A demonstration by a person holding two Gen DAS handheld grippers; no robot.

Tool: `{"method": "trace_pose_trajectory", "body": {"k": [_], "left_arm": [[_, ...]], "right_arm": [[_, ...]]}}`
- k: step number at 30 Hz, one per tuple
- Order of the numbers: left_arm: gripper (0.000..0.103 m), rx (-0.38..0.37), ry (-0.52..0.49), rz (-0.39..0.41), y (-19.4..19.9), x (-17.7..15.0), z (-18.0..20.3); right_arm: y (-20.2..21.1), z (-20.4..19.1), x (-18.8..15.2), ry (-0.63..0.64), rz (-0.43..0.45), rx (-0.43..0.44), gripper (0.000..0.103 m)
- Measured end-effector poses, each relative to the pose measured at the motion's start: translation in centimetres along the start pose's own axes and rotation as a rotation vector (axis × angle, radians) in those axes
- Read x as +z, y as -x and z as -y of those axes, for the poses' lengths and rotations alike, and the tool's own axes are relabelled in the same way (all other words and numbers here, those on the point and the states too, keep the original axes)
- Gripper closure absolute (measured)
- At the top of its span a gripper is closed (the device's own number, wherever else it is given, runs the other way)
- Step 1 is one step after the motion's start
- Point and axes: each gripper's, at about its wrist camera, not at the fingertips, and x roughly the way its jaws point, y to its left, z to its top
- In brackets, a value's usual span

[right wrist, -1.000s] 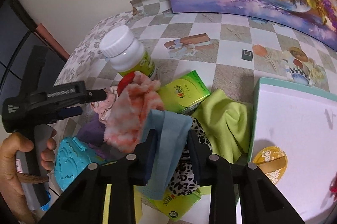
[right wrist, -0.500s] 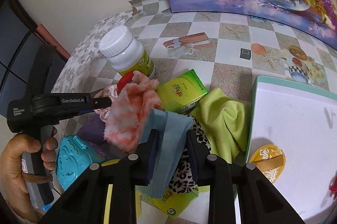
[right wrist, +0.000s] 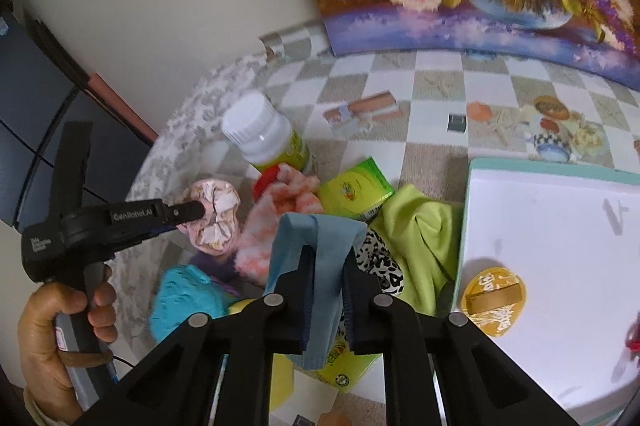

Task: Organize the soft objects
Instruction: 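Grasp the pink scrunchie with the left gripper while the right gripper grasps the blue mask, then carry the scrunchie and mask over the tray and release both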

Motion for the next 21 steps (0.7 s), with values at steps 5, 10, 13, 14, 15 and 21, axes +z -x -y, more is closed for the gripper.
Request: {"method": "trace_pose_trajectory", "body": {"k": [5, 10, 13, 14, 15, 21], "left_arm": [[0.087, 0.006, -0.019, 0.082, 3.5, -0.3, 1.2], [0.087, 0.016, -0.022, 0.151, 6.3, -1.0, 2.6], [0.087, 0.015, -0.045, 0.191, 7.8, -1.8, 4.1], [0.087, 0.014, -0.056, 0.202, 8.3, -2.0, 4.6], [0.087, 0.013, -0.066, 0.212, 8.7, -2.3, 5.3], [0.087, -0.036, -0.135, 0.232, 9.6, -3.9, 9.6]], "right_arm": [[2.7, 0.2, 0.5, -0.008, 0.052, 0.008, 0.090], [5.2, 0.6, 0.7, -0.007, 0.096, -0.010, 0.090], [6.5, 1.4, 0.8, -0.026, 0.117, -0.020, 0.090], [6.9, 1.7, 0.8, -0.029, 0.125, -0.025, 0.090], [7.5, 2.1, 0.8, -0.033, 0.135, -0.038, 0.090], [9.9, 5.3, 0.8, -0.084, 0.164, -0.125, 0.090]]}}
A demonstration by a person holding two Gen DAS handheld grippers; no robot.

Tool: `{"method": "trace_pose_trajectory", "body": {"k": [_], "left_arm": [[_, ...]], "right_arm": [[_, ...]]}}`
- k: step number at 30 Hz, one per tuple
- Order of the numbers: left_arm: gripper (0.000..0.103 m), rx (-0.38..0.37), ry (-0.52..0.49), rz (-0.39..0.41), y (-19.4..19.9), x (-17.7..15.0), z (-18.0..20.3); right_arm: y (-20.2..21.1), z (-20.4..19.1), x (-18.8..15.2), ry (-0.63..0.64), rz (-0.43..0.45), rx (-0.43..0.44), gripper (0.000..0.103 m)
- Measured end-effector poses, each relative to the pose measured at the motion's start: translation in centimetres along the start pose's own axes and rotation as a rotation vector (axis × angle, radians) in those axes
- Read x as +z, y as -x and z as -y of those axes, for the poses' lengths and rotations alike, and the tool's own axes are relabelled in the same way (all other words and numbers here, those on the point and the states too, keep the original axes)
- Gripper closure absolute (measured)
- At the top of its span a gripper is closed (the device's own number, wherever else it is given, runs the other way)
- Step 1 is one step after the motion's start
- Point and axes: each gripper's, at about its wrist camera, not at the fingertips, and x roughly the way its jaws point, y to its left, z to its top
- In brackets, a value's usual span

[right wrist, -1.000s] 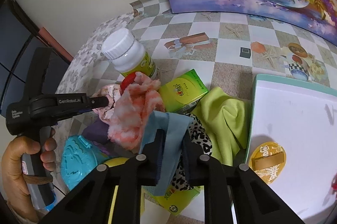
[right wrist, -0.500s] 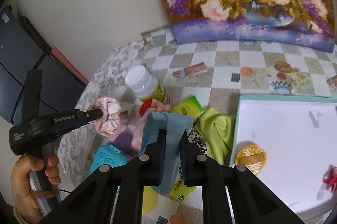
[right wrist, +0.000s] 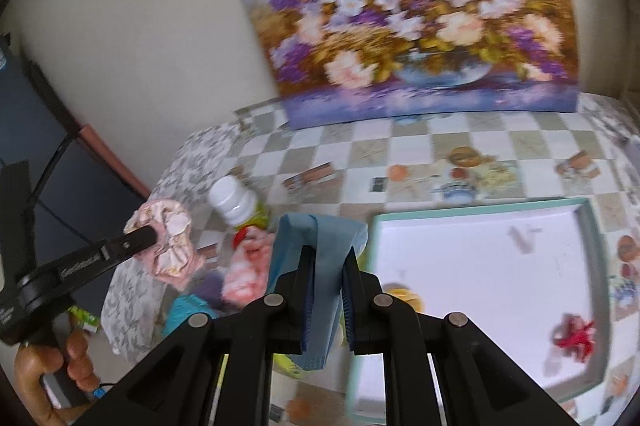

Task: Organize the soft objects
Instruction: 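Carry the scrunchie and mask over the tray and release both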

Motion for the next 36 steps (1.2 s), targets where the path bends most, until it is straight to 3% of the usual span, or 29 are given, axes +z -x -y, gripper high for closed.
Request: {"method": "trace_pose_trajectory", "body": {"k": [12, 20, 28, 36], "left_arm": [[0.087, -0.080, -0.130, -0.052, -1.5, -1.9, 8.6], [0.087, -0.116, -0.191, -0.122, -3.7, -3.5, 13.0], [0.087, -0.151, -0.256, -0.190, -6.2, -5.4, 17.2], [0.087, -0.167, -0.313, -0.250, -9.8, -7.3, 20.7]], "right_arm": [[1.9, 10.5, 0.3, -0.176, 0.002, -0.190, 0.090], [1.9, 17.0, -0.5, -0.254, -0.053, -0.327, 0.090], [1.9, 20.4, -1.2, -0.300, -0.087, -0.367, 0.088], [-1.4, 20.9, -2.1, -0.260, -0.150, -0.359, 0.088]]}}
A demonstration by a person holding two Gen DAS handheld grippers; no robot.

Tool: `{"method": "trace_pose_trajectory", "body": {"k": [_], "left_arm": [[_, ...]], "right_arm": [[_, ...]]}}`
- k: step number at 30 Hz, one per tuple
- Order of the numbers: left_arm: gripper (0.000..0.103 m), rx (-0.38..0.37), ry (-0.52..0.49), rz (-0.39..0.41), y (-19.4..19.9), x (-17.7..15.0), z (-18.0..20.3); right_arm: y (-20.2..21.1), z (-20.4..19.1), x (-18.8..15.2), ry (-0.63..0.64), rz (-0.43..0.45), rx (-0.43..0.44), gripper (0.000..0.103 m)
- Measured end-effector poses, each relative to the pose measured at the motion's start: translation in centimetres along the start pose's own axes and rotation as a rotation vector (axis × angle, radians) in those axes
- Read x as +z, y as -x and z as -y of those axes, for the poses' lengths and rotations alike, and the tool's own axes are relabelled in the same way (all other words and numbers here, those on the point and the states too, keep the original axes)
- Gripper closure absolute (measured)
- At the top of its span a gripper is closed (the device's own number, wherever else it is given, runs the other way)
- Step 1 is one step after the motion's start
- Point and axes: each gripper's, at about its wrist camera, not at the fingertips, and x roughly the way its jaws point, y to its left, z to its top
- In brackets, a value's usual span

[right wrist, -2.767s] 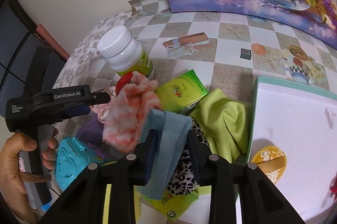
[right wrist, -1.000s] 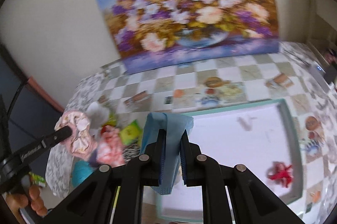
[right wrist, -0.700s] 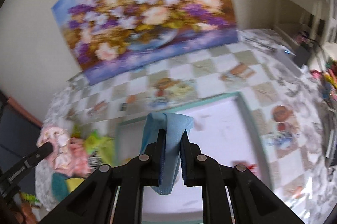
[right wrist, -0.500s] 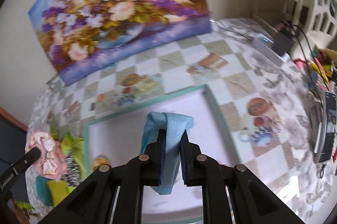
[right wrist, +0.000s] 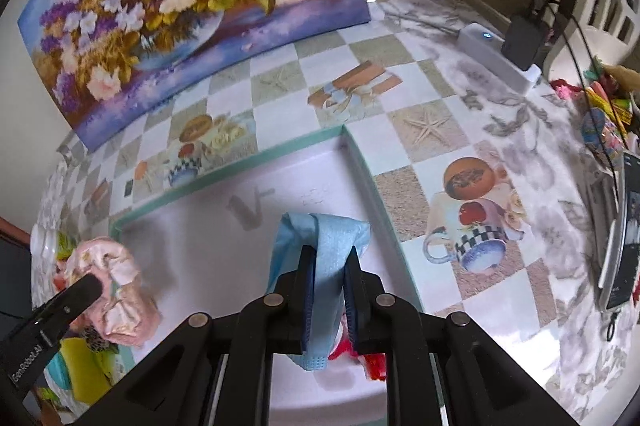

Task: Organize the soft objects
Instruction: 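Carry the scrunchie and mask over the tray and release both, then move both grippers back toward the remaining pile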

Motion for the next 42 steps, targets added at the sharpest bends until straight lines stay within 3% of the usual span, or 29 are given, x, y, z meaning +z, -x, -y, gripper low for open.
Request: {"method": "trace_pose_trajectory", "body": {"k": [12, 14, 16, 19, 20, 24, 26, 28, 30, 32, 34, 36, 42], "left_arm": [[0.086, 0.011, 0.062, -0.081, -5.3, 0.1, -1.9], [0.083, 0.011, 0.073, -0.095, -5.6, 0.1, -2.2], [0.066, 0.001, 0.079, -0.110, -5.5, 0.1, -2.3], [0.050, -0.007, 0.090, -0.105, -4.7, 0.4, -2.3], [0.049, -0.006, 0.090, -0.101, -4.3, 0.6, -2.3], [0.042, 0.041, 0.083, -0.086, -2.7, 1.1, -2.7], [0.038, 0.060, 0.085, -0.079, -2.2, 1.3, -3.0], [0.027, 0.089, 0.091, -0.070, -1.7, 1.5, -3.4], [0.019, 0.133, 0.095, -0.055, -1.3, 1.6, -4.0], [0.017, 0.161, 0.098, -0.046, -1.2, 1.5, -4.6], [0.015, 0.169, 0.111, -0.048, -1.4, 1.5, -5.2], [0.008, 0.185, 0.146, -0.063, -1.7, 1.4, -5.9], [0.008, 0.177, 0.171, -0.057, -1.6, 1.4, -6.7]], "right_arm": [[-3.1, -1.7, 0.1, 0.072, -0.030, -0.002, 0.087], [-3.0, -1.7, 0.1, 0.070, -0.029, -0.008, 0.087], [-3.0, -1.7, 0.2, 0.067, -0.031, -0.010, 0.084], [-2.7, -1.7, 0.3, 0.066, -0.043, -0.022, 0.068], [-2.5, -1.7, 0.4, 0.065, -0.045, -0.026, 0.061], [-1.4, -1.7, 0.7, 0.050, -0.044, -0.026, 0.052], [-1.0, -1.7, 0.8, 0.049, -0.042, -0.026, 0.040], [-0.6, -2.0, 0.8, 0.060, -0.040, -0.038, 0.034], [-0.4, -2.2, 0.8, 0.074, -0.041, -0.064, 0.024], [-0.4, -2.3, 0.7, 0.081, -0.047, -0.068, 0.008], [-0.5, -2.4, 0.6, 0.079, -0.050, -0.053, 0.000], [-0.5, -2.6, 0.5, 0.078, -0.053, -0.028, 0.000], [0.7, -3.5, 0.5, 0.111, 0.014, 0.008, 0.000]]}}
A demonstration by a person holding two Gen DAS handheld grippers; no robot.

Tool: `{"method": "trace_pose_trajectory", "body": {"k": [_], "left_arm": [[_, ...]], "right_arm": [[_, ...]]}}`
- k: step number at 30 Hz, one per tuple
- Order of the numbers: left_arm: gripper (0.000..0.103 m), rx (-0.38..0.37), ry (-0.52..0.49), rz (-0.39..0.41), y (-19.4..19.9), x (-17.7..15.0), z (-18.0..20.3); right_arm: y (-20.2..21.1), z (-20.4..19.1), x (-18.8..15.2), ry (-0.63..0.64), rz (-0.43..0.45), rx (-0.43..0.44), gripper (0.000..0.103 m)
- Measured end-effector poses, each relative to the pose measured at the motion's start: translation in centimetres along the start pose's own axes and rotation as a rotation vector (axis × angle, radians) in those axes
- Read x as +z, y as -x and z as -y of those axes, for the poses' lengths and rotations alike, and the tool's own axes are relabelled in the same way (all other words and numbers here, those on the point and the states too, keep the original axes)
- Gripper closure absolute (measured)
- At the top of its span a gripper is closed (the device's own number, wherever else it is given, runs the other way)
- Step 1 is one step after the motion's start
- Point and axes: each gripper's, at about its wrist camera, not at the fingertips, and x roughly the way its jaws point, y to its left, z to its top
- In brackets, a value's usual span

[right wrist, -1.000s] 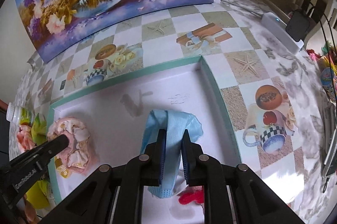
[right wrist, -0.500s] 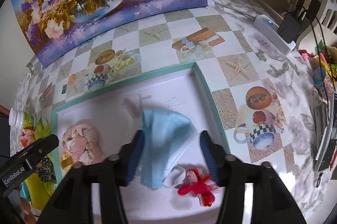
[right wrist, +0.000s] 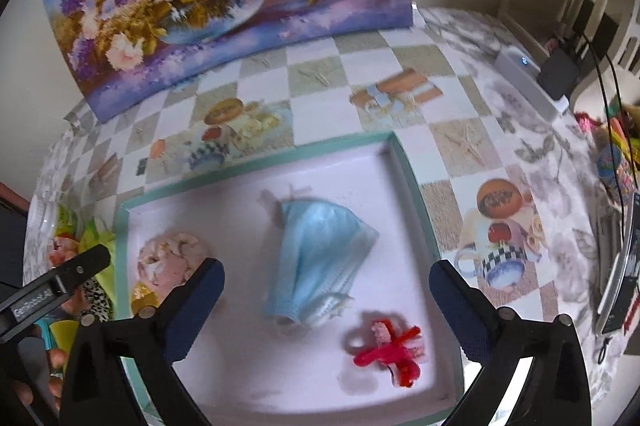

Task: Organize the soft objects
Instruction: 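Move both grippers back toward the remaining pile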

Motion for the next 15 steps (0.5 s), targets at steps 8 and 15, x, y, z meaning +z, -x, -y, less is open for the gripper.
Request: {"method": "trace_pose_trajectory", "body": {"k": [8, 15], "left_arm": [[0.008, -0.010, 0.003, 0.026, 1.5, 0.3, -0.8], [0.008, -0.013, 0.032, 0.068, 3.7, 0.5, -2.3]], "right_arm": [[1.6, -0.8, 0.5, 0.011, 0.081, 0.056, 0.000], [3.1, -1.2, 0.8, -0.004, 0.140, 0.087, 0.000]]}}
